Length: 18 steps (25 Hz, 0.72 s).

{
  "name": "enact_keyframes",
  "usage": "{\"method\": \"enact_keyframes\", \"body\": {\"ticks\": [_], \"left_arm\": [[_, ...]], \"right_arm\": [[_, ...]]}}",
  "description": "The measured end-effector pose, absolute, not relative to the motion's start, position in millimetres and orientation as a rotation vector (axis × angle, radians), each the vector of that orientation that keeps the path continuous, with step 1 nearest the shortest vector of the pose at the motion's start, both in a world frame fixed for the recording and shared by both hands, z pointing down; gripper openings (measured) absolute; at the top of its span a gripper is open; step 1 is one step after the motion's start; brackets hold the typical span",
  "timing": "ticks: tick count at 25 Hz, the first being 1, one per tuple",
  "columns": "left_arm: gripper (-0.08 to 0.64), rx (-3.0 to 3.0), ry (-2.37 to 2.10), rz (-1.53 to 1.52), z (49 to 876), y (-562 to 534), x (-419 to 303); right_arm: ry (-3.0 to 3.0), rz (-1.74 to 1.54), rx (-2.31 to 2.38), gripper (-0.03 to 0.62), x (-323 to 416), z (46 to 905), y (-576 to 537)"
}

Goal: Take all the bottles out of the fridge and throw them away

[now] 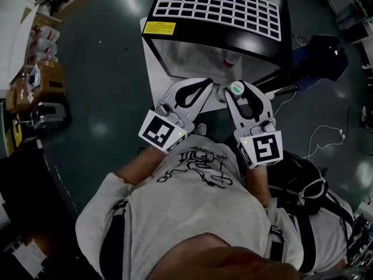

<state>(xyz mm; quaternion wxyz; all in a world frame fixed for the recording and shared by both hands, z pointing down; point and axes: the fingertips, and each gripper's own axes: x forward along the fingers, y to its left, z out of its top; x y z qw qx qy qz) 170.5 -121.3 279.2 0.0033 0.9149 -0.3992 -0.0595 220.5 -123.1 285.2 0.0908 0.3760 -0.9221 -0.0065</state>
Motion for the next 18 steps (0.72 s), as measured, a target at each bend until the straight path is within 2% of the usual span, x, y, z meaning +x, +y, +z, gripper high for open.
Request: {"method": "enact_keyframes", "body": {"ticks": [18], "left_arm": [[0.008,2.894,-1.191,-0.19,275,-107,130]], "right_arm": [[-2.72,-0.022,1.15,0.155,178,278,-105]]}}
